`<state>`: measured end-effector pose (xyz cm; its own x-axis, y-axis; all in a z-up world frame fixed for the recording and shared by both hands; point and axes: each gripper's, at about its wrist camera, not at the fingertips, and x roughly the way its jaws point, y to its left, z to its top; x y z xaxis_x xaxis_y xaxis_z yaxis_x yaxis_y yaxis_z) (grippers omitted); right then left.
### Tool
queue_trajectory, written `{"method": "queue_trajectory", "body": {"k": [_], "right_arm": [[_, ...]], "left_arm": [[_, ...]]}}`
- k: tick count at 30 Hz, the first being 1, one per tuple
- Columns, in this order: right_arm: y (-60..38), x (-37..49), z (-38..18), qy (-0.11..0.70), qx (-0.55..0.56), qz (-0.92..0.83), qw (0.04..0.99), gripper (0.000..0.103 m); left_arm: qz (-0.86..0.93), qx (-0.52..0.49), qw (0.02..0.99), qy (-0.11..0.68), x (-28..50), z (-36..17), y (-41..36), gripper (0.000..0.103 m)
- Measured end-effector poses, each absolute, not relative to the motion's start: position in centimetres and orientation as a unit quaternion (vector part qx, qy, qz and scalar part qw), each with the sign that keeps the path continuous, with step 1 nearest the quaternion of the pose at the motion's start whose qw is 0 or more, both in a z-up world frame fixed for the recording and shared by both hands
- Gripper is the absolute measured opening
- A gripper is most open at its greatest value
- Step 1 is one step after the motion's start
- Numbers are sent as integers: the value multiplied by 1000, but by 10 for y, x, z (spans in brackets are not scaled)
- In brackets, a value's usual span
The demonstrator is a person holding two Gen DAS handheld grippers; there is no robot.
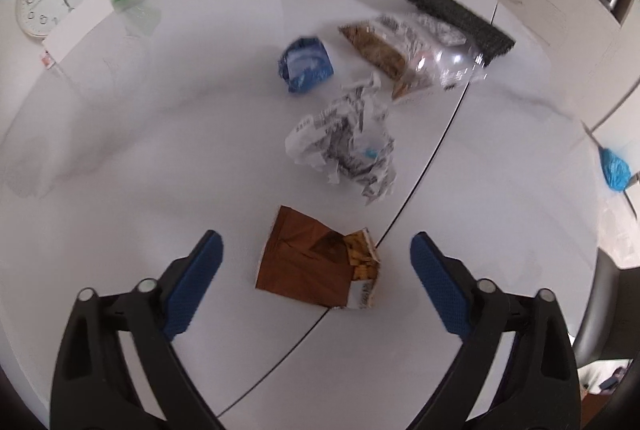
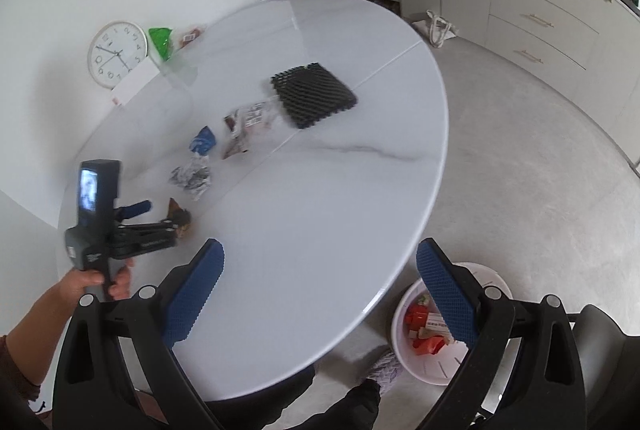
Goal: Collect trash
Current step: 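Move both open tools back over the table toward the brown paper, then grasp the brown paper with the left tool while the right tool grasps the crumpled white paper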
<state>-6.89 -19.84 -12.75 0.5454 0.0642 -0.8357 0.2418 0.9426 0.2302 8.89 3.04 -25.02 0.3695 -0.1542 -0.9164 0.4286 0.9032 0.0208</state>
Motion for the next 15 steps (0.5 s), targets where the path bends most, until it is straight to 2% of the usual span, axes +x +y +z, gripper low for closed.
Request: {"method": "queue_trajectory", "body": {"k": [5,9,12,14,15], "right_arm": [[-182,-54,-128,478,159,-43,863,96],[-169,-40,-129,482,151,-27,863,96],[-153,-23,-133,489,127,-8,863,96],[-141,-7,-139,496,117,9,860,96],[-136,0,-142,498,116,18,859,96]], "left_arm": [[-187,117,808,547,90,-264,33,65],[-183,116,812,543,88,-265,38,63],[-185,111,817,535,84,-260,44,58],[-190,107,817,534,83,-256,45,41],[-187,104,818,534,83,-253,46,41]]}}
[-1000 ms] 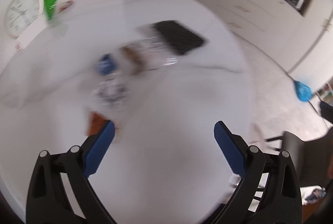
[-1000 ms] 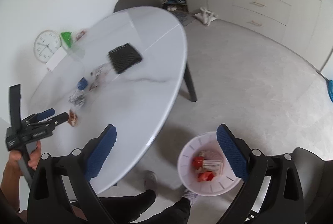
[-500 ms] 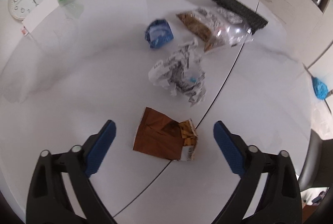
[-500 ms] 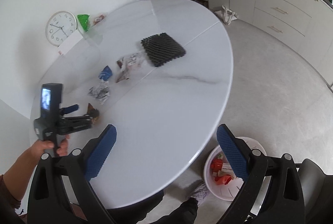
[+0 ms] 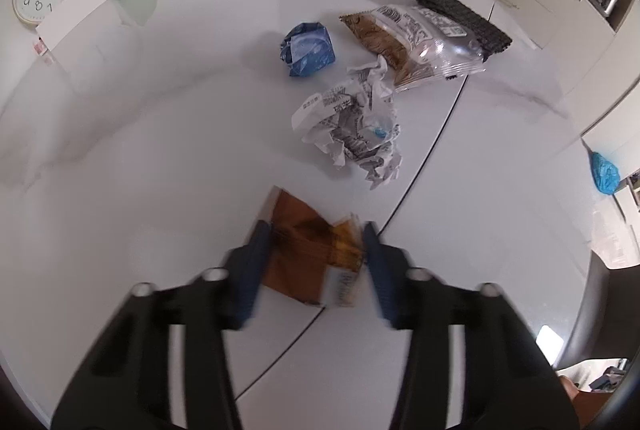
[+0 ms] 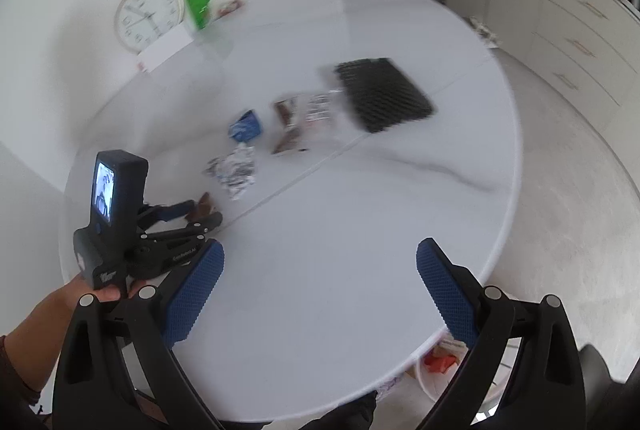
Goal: Collect trash
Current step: 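Grasp the brown paper with the left tool while the right tool grasps the crumpled white paper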
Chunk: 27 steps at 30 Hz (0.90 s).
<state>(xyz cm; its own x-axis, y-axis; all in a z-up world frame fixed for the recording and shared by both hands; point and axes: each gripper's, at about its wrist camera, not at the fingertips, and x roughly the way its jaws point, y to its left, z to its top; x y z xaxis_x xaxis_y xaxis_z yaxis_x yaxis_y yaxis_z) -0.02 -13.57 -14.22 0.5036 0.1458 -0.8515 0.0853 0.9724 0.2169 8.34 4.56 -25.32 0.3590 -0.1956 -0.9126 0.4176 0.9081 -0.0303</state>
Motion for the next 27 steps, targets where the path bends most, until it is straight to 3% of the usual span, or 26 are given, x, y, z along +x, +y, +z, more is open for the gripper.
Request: {"method": "queue_trajectory", "body": {"k": [8,17,19,21,23,27], "right_arm": [[-79,67,-176,520,92,88,845,96],[-29,132,-229,554,77,92,824,82],[-21,140,-241,564,74,80,819,74],[-19,145,-249,572,78,74,813,54],[-18,149,-253,578,88,75,808,42],[-25,141,-246,569,101,81,812,39]], "left_arm": [[-181,74,827,528,88,-238,66,31],[-177,49,838,514,91,-215,97,27],[-177,45,839,513,90,-210,102,27],[-178,43,841,509,88,-204,108,27],[-176,45,843,507,86,-199,110,27],[-179,40,844,503,82,-189,111,27]]}}
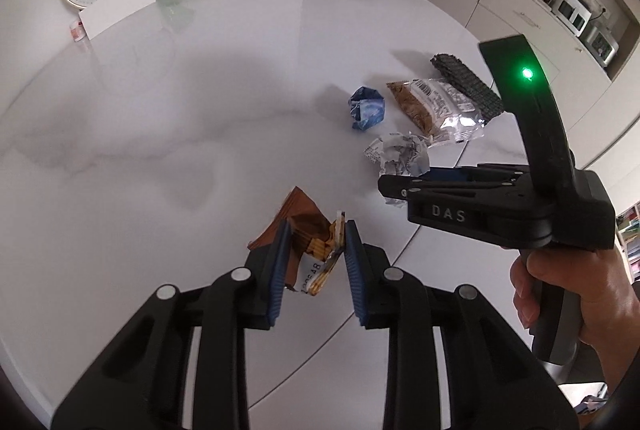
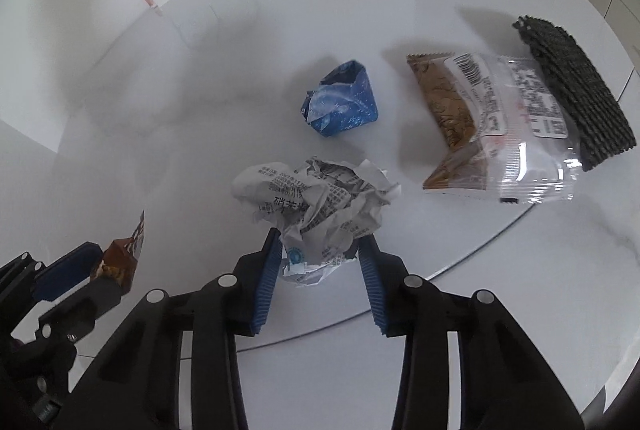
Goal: Collect trash
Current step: 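Grasp the brown paper with the left tool while the right tool grasps the crumpled white paper, then carry both items over the wastebasket and open both tools to drop them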
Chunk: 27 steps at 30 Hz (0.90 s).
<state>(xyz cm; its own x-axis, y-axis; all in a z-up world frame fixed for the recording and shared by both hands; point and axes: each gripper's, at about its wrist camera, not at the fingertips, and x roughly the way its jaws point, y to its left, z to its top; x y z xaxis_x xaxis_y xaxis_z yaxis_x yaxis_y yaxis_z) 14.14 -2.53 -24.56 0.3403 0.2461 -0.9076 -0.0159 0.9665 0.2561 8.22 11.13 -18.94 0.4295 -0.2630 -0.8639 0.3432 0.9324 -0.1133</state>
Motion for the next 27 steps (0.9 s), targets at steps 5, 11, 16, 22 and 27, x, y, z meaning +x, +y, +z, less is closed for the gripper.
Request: {"method": "queue_trajectory", "body": {"k": [5,11,16,22,27], "right_arm": [[-48,112,-220,544,111,79,828,39],[-114,37,-184,516,135,39,845,40],[-181,-42,-168,511,148,-27,846,40],[-255,-124,-178,524,165,-113,828,40],[-303,-161,-217,546,196,-145,801,45]], "left_arm": [[-208,45,845,492,70,-177,94,27],[-267,61,832,483,42,-165,45,27],[-326,80,813,476,13,-156,-12,27],[-398,109,782,468,-27,-150,-90,27],[-435,128,755,474,-53,-154,-142,27]]}}
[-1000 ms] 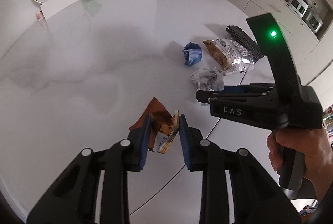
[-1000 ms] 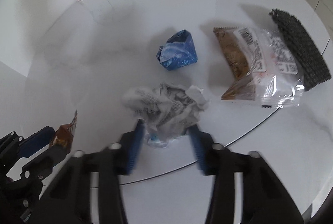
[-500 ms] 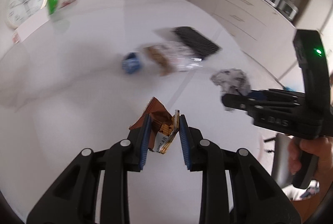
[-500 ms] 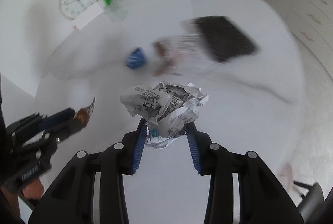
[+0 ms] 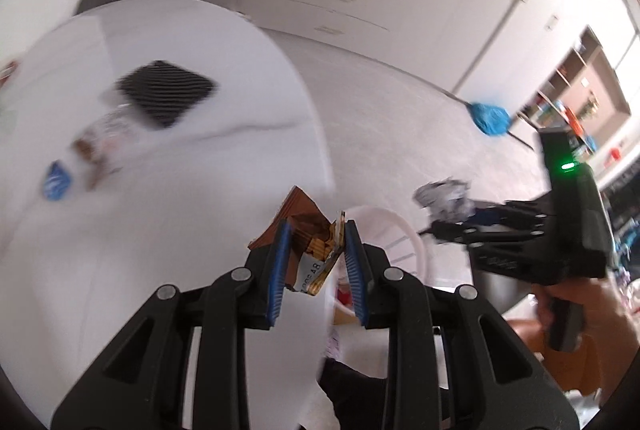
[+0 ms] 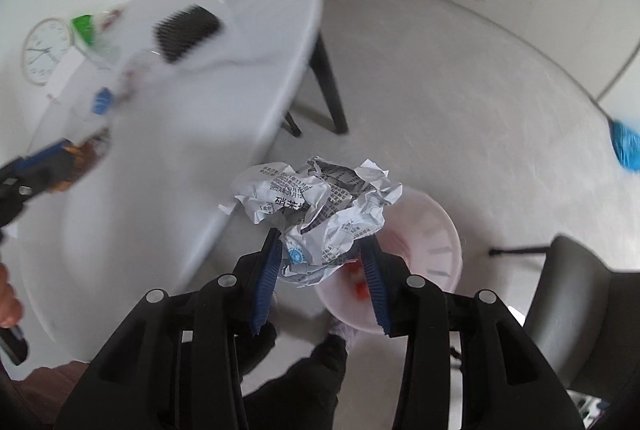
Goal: Collect trash
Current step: 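Carry both items over the wastebasket and open both tools to drop them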
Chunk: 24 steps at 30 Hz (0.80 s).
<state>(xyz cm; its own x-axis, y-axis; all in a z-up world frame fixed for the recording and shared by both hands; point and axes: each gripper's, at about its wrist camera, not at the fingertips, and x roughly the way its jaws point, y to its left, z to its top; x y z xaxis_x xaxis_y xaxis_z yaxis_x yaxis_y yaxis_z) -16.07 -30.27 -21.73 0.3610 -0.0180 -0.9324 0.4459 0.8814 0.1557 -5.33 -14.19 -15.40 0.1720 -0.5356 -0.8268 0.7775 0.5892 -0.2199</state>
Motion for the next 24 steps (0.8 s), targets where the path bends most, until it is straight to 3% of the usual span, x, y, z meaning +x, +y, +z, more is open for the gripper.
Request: {"method": "queue_trajectory", "body": {"k": [5,13,15,16,17,18,20,24], "right_arm": [[-332,-181,-245,555,216,-169,785,71],[-365,-209,-225,531,221,-202,793,80],[-370,-214,-218,530,213,-214,793,84],[-375,-217,-213,527,209,-220,794,84],[-380,-220,-209,525,206,-226,794,84],[-383,-222,-206,523,205,-228,795,85],[-392,-228,-200,517,205,-235,797,85],[-399,-231,-191,510,206,-238,800,86]], "left_arm": [[-461,158,731,478,-79,-160,-192,27],[-486,176,699,494,-105,-175,-247,28],[-489,171,689,508,-109,-179,-259,44],[-487,170,689,509,-111,-180,-263,63],[-483,169,695,505,-113,-178,-266,72],[-484,167,699,499,-116,-176,-268,74],[-484,169,699,499,-118,-173,-272,92],[-474,169,705,499,-118,-167,-272,93]]}}
